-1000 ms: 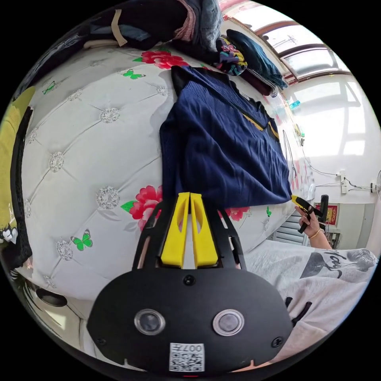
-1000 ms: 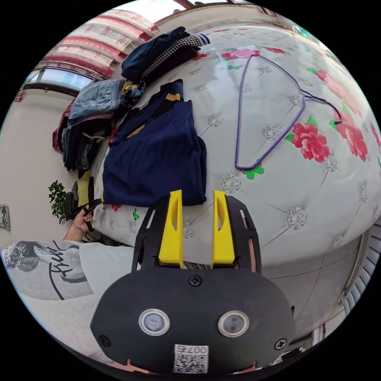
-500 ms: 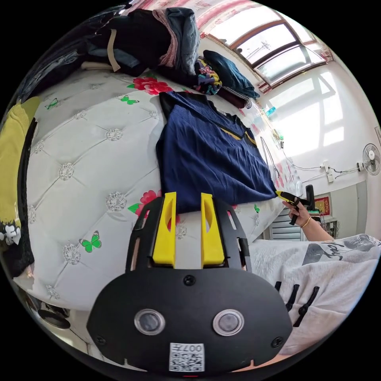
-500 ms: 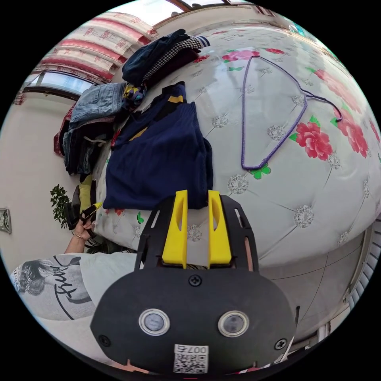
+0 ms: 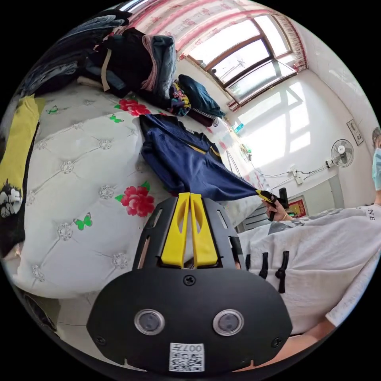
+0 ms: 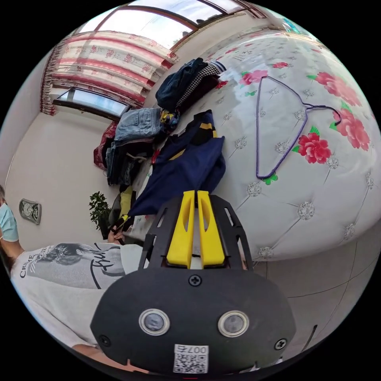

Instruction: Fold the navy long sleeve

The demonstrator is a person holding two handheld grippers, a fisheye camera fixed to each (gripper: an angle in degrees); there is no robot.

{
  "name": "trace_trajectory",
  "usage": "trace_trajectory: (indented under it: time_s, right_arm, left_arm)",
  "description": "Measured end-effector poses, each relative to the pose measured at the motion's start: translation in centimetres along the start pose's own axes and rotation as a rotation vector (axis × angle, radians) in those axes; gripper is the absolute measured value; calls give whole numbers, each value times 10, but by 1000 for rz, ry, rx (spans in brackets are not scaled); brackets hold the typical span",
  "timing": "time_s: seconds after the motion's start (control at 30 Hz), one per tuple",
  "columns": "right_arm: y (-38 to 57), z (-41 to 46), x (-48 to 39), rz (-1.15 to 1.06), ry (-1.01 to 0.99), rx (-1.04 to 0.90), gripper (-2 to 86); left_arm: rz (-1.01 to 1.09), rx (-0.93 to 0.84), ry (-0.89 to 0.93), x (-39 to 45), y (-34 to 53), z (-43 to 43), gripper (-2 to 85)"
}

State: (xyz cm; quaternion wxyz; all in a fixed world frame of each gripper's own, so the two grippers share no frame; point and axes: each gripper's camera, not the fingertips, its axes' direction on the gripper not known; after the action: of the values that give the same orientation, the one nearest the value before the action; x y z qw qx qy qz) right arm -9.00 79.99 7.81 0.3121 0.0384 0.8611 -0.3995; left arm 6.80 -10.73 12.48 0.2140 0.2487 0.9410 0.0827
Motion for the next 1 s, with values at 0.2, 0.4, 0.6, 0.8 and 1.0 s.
trace_trajectory:
  time_s: [0.2,0.4,0.6,0.8,1.0]
  right_arm:
    - [29,-21,20,90,-65,-74,-3]
    - [8,-49,16,117,-261,-52,-2]
    - [-106,-25,-12,58,-326,16,4]
    - [-181,40,-26,136,-55,146,28]
    - [-136,78,3,169,39,68,42]
  left_arm:
    - [-89,-14,101,0,44,-26,-10]
    - [-80,90,188,2,14,-56,-10]
    - [-202,174,74,-33,-116,-21,-8]
    - [-342,274,-113,-40,-203,36,17]
    - [-248,112,-223,-39,-172,72,42]
